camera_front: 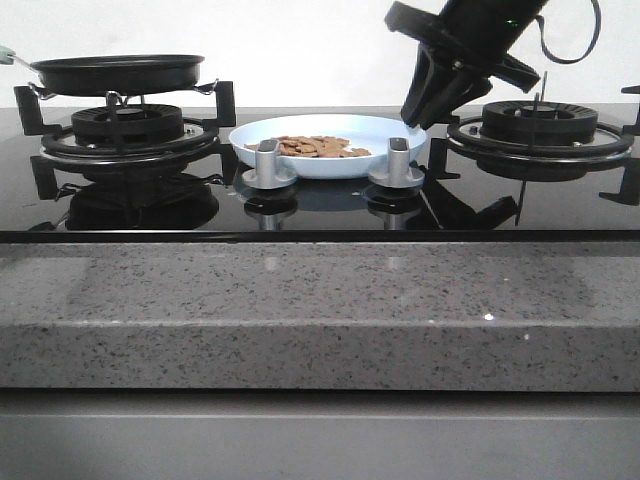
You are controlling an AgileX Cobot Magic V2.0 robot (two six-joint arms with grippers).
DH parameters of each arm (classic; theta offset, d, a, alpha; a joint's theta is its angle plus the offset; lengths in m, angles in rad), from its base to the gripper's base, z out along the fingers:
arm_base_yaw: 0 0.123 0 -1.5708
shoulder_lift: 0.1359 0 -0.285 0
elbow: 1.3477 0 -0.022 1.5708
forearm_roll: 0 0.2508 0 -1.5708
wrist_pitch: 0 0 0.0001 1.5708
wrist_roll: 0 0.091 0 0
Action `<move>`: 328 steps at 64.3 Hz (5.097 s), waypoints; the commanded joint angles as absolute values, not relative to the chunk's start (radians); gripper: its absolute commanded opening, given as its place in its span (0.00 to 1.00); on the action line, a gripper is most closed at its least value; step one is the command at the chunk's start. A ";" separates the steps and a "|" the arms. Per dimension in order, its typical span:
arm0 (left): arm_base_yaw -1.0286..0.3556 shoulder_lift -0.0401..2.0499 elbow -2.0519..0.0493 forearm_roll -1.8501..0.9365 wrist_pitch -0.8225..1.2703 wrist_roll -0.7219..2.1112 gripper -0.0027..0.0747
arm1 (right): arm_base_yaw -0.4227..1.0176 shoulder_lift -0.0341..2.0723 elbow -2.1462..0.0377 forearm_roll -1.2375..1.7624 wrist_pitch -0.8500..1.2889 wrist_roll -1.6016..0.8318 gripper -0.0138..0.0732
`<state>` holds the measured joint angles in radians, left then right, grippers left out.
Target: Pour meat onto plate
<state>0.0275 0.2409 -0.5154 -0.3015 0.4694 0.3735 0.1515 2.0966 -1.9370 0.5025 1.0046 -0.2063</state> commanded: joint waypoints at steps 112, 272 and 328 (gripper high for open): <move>0.020 0.252 -0.540 -0.335 0.392 0.364 0.01 | 0.234 0.775 -0.806 0.069 0.441 -0.119 0.09; 0.007 0.019 -0.142 -0.074 0.187 0.077 0.01 | 0.234 0.274 -0.412 0.096 0.308 -0.119 0.09; 0.007 -0.020 0.010 -0.109 0.079 0.077 0.01 | 0.234 0.274 -0.412 0.096 0.308 -0.119 0.09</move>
